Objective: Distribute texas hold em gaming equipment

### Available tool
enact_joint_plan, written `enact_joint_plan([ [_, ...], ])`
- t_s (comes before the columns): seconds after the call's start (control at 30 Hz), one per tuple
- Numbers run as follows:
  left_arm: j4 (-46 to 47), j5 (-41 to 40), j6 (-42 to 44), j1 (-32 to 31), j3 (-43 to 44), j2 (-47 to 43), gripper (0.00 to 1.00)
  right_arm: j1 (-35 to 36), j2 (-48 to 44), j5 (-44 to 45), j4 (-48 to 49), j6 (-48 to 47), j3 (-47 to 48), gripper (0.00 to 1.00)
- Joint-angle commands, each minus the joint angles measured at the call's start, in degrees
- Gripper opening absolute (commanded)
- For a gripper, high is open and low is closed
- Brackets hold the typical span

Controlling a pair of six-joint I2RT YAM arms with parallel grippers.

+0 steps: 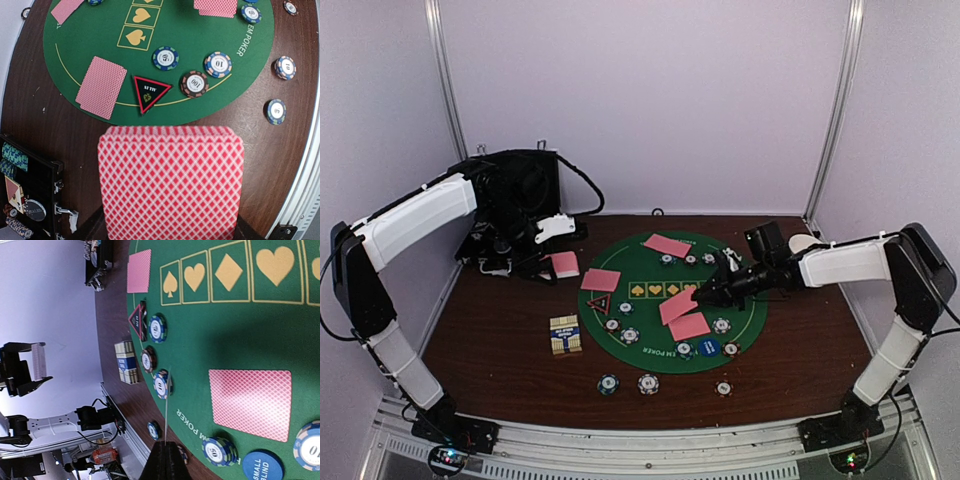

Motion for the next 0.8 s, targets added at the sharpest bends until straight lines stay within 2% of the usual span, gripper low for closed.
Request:
enact_joint_plan([
  [0.0, 0.0, 1.6, 0.4, 0.4, 1.2, -0.4, 0.00, 0.0, -2.5, 4.1, -8.8, -7.3, -0.9, 0.00],
  [0.23, -0.3, 1.9, 0.4, 0.4, 1.0, -0.7, 0.00, 0.0, -3.6, 7.0, -14.1, -10.7, -1.3, 0.01],
  [0.37, -0.3, 1.9, 0.4, 0.4, 1.0, -0.7, 0.00, 0.0, -3.8, 8.8, -19.1, -13.1, 0.1, 0.17],
  [0.5, -0.5, 1.8, 0.5, 0.4, 0.8, -0.8, 0.00, 0.0, -5.0, 13.4, -28.1, -17.8, 4.0, 0.33],
  [0.63, -0.5, 1.8, 0.7, 0.4, 0.5, -1.1, 0.00, 0.0, -6.1, 18.8, -35.7, -21.6, 9.7, 0.36],
  [0.77, -0.5, 1.9, 0.6, 0.4, 0.5, -1.2, 0.00, 0.6, -4.5, 21.0, -37.1, -23.3, 14.7, 0.39],
])
